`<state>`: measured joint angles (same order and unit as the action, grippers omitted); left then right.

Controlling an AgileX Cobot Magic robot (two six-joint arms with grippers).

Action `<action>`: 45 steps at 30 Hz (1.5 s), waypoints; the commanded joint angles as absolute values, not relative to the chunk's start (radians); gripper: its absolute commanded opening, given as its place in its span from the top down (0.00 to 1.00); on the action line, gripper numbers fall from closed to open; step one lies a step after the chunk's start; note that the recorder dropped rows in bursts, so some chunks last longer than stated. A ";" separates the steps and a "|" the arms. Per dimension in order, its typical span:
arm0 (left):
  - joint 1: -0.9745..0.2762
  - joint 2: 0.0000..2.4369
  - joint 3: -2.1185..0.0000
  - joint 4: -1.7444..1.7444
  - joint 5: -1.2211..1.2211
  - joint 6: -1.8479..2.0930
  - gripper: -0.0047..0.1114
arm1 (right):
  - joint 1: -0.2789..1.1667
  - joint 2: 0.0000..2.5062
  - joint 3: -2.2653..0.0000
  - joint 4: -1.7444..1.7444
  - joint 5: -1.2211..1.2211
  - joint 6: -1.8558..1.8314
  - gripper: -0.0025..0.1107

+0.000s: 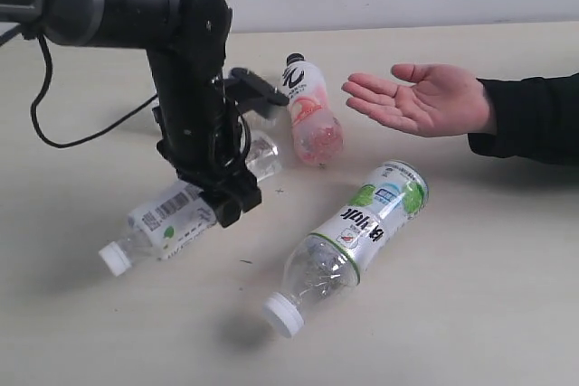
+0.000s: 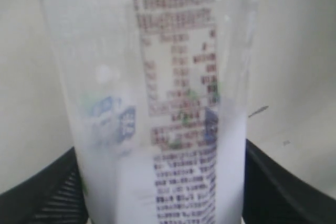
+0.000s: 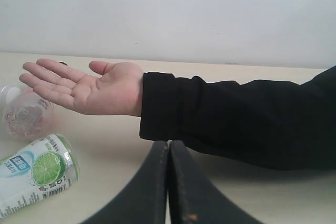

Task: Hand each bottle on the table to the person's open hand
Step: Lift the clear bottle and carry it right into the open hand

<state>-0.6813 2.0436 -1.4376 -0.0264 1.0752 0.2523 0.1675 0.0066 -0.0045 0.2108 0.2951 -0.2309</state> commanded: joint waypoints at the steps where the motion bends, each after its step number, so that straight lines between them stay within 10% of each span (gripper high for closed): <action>1: -0.688 1.970 -1.516 -0.049 1.124 0.093 0.96 | 0.163 0.000 0.000 0.209 0.289 -0.232 0.98; 45: -0.767 2.224 -1.795 -0.971 0.477 0.051 0.96 | 0.163 0.000 0.000 0.209 0.289 -0.232 0.98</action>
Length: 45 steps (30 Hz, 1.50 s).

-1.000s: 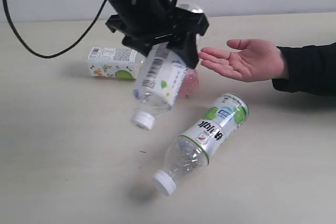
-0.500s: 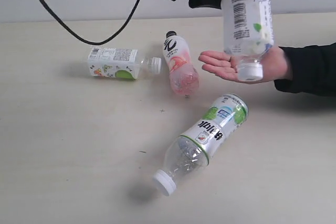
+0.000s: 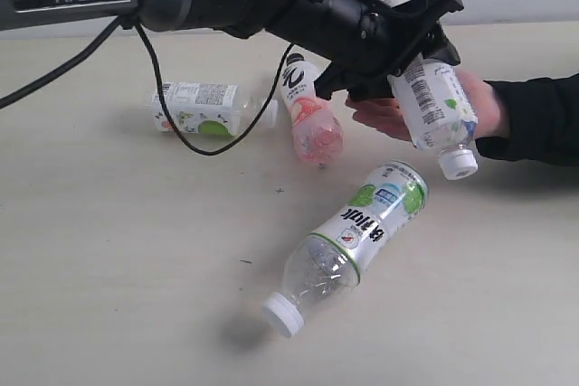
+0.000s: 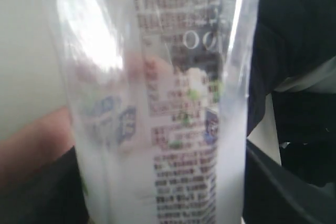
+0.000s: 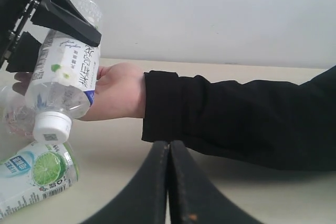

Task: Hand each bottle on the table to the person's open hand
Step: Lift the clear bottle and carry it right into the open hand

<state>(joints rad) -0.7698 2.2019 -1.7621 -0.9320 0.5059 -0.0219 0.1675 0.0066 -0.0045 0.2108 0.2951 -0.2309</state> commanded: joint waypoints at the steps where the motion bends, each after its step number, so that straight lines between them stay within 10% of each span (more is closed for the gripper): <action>1: -0.767 2.228 -1.799 -0.971 0.477 0.051 0.96 | 0.163 0.000 0.000 0.209 0.289 -0.232 0.98; 21: -0.742 2.237 -1.802 -0.953 0.594 0.000 0.95 | 0.163 0.000 0.000 0.209 0.289 -0.232 0.98; 34: -0.732 2.237 -1.802 -0.953 0.625 0.006 0.30 | 0.163 0.000 0.000 0.209 0.289 -0.232 0.98; 45: -0.732 2.237 -1.802 -0.953 0.615 0.051 0.24 | 0.163 0.000 0.000 0.209 0.289 -0.232 0.98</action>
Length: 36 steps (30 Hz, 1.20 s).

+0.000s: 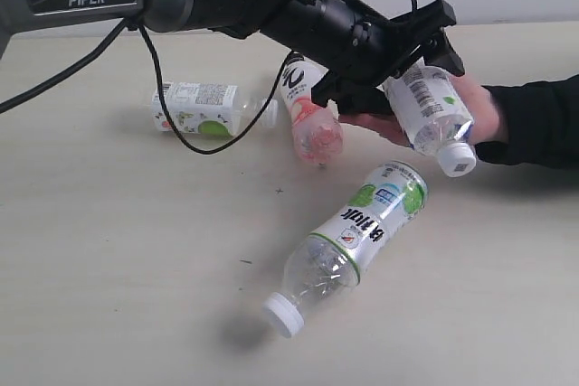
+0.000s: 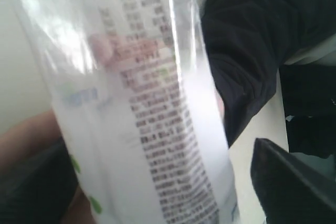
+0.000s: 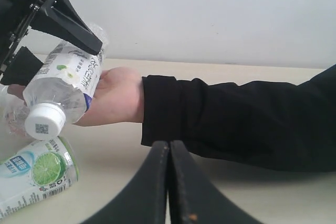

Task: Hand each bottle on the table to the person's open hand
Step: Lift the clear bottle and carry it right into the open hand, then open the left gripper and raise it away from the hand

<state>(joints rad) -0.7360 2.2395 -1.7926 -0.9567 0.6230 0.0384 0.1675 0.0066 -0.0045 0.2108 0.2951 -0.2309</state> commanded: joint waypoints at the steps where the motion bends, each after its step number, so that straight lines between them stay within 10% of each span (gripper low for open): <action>1: -0.729 2.233 -1.802 -0.953 0.615 0.051 0.24 | 0.163 0.000 0.000 0.209 0.289 -0.232 0.98; 20: -0.664 2.082 -1.802 -0.896 0.783 0.053 0.26 | 0.163 0.000 0.000 0.209 0.289 -0.232 0.98; 33: -0.638 2.002 -1.802 -0.669 1.034 0.083 0.96 | 0.163 0.000 0.000 0.209 0.289 -0.232 0.98; 36: -0.640 2.002 -1.802 -0.654 1.092 0.135 0.96 | 0.163 0.000 0.000 0.209 0.289 -0.232 0.98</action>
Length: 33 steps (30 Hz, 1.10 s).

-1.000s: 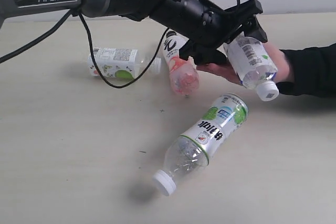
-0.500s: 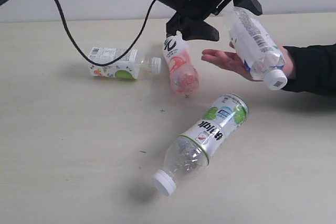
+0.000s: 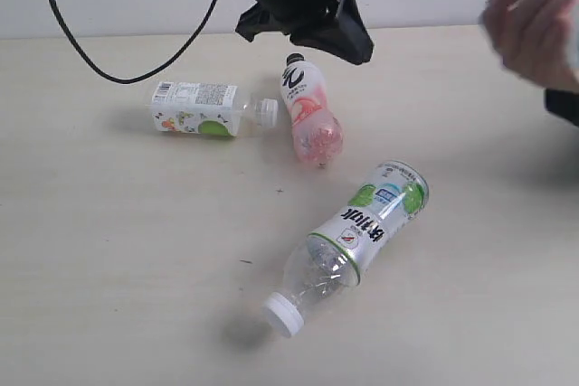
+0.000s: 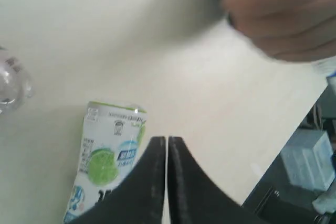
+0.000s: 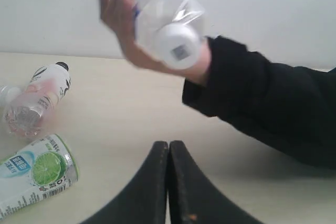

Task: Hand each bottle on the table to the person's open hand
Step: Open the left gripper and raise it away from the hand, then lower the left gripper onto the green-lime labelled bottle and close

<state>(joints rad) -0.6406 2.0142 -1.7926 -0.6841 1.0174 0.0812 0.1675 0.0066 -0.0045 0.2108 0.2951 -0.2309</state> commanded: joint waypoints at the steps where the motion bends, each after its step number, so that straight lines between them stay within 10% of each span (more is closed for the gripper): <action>1: -0.640 2.001 -1.802 -0.652 1.112 0.162 0.96 | 0.163 0.000 0.000 0.209 0.289 -0.232 0.98; 24: -0.656 1.639 -1.327 -0.358 0.964 0.244 0.96 | 0.163 0.000 0.000 0.209 0.289 -0.232 0.98; 33: -0.871 1.570 -1.255 0.000 0.924 0.008 0.96 | 0.163 0.000 0.000 0.209 0.289 -0.232 0.98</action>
